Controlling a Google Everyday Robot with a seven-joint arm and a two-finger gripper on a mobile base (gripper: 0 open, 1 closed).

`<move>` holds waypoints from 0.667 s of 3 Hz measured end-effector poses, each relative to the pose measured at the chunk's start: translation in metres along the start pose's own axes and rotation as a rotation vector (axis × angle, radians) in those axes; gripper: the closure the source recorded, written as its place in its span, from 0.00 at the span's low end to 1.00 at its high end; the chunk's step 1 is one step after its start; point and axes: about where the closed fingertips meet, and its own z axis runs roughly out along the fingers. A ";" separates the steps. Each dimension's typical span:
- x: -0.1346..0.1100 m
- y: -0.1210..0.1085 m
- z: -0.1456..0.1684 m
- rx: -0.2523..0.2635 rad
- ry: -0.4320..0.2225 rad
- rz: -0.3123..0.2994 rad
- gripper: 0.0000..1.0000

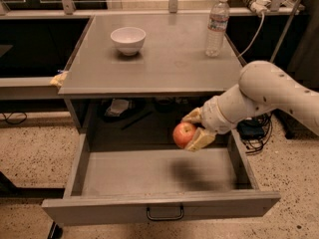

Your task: Place apple into top drawer

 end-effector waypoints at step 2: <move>0.059 0.022 0.016 -0.004 0.029 0.079 1.00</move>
Offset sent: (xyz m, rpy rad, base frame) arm -0.0163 -0.0663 -0.0725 -0.0224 0.0732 -0.1192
